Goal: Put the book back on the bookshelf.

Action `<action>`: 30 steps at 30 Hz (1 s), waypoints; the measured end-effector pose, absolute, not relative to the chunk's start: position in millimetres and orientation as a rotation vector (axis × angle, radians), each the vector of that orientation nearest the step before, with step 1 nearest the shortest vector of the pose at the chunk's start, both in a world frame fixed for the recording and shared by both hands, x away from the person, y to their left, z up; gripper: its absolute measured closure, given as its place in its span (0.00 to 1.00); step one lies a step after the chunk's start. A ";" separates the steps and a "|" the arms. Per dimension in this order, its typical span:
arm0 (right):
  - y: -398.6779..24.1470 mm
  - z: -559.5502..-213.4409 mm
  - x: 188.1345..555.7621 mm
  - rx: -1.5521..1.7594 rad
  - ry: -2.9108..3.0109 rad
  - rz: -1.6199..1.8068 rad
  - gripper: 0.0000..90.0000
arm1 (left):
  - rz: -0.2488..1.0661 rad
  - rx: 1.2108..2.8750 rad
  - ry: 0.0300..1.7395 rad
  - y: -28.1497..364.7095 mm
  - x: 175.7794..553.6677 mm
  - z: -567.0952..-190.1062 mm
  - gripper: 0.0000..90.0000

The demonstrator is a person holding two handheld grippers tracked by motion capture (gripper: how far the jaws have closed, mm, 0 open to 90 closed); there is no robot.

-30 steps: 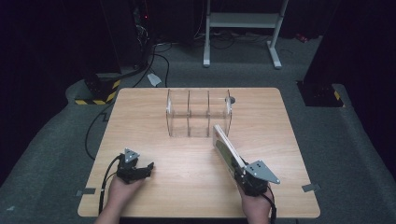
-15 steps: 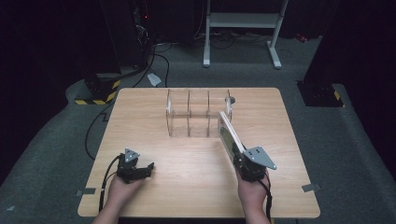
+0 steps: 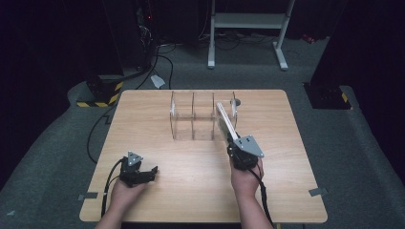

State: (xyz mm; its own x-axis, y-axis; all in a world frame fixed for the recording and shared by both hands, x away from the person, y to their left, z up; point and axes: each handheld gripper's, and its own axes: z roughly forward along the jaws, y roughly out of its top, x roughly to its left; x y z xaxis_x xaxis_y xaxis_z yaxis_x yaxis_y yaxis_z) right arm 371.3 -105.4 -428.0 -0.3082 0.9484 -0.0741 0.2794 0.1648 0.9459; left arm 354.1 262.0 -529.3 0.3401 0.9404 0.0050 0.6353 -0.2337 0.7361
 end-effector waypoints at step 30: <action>-88.4 -443.8 432.5 1.223 1.697 1.085 0.84 | 0.608 1.967 1.376 262.0 353.5 -529.2 0.17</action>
State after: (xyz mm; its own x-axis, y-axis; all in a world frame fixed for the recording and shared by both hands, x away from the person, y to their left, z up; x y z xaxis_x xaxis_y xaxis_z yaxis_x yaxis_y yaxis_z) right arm 432.5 -88.4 -443.8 -0.2477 0.9636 -0.1007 0.3128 0.1779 0.9330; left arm 353.5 262.0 -529.2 0.3405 0.9402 0.0056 0.6368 -0.2350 0.7344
